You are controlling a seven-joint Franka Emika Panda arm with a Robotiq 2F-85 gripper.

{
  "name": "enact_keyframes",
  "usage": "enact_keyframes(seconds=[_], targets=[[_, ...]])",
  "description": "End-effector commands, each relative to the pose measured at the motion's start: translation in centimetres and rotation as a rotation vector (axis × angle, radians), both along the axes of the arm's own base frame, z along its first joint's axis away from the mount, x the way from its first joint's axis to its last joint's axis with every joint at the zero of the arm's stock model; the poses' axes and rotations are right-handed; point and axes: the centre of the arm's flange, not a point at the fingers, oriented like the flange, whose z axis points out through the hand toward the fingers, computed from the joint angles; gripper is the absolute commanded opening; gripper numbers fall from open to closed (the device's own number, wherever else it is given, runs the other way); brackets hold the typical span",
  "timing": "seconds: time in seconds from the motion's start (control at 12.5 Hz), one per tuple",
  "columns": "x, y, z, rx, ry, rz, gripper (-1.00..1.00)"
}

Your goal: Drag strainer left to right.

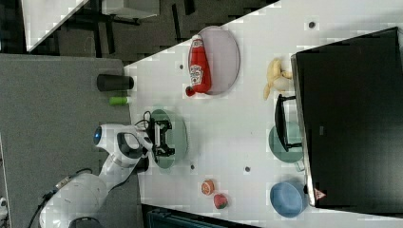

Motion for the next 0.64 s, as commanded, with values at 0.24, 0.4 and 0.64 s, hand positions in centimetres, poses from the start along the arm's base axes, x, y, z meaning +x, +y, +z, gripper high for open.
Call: enact_keyframes(seconds=[0.24,0.4,0.64], targets=[[-0.2,-1.9,0.0,0.000,-0.045,-0.056,1.00],[-0.6,-3.5,0.2,-0.006,-0.053,-0.064,1.00],[-1.1,-6.4,1.0,-0.014,-0.069,-0.079,1.00]])
